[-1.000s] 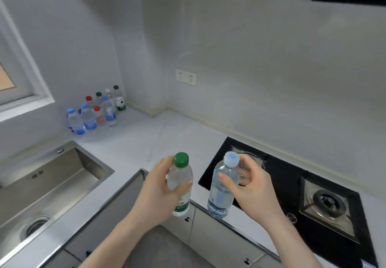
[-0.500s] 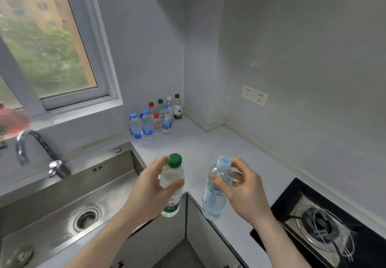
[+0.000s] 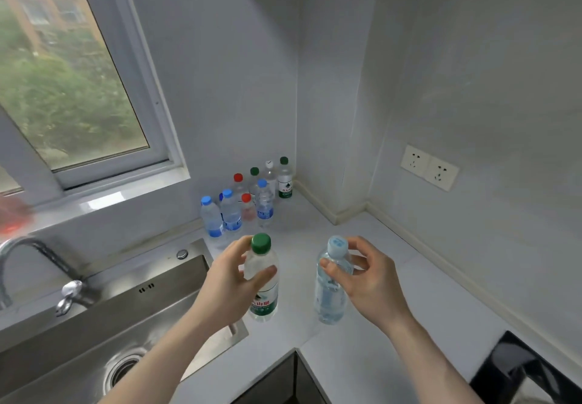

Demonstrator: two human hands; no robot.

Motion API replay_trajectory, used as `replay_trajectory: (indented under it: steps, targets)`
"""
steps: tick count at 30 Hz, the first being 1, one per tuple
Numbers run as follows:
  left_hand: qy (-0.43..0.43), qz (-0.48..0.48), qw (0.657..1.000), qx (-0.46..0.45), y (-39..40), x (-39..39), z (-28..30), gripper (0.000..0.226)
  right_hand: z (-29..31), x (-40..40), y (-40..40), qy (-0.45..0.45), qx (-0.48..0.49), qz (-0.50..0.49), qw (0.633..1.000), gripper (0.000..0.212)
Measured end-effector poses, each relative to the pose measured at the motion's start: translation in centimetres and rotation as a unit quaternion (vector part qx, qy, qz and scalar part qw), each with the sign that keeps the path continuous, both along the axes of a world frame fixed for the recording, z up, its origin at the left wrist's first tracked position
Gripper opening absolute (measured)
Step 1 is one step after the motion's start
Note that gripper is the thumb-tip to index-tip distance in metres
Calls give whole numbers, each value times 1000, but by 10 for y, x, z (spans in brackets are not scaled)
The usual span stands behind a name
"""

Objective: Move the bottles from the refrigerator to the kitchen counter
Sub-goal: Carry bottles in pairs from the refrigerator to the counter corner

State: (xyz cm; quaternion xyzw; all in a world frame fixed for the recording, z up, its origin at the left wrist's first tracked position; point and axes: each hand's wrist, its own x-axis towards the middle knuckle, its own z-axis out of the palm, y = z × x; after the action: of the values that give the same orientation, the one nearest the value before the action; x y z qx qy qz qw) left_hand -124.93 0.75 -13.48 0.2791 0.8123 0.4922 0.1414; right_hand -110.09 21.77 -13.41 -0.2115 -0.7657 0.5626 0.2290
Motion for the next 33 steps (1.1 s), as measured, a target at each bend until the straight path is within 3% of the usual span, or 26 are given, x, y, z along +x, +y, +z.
replay_trajectory:
  steps: [6, 16, 22, 33]
  targets:
    - [-5, -24, 998, -55, 44, -67, -16, 39, -14, -47, 29, -11, -17, -32, 999, 19]
    - [67, -69, 983, -155, 113, -172, -67, 39, -42, -126, 78, -56, 11, -78, 995, 18]
    - [152, -95, 952, -247, 163, -215, -88, 28, -61, -157, 113, -101, 45, -78, 991, 19]
    - [248, -108, 890, -367, 257, -287, -95, 35, -94, -206, 167, -146, 100, -62, 982, 27]
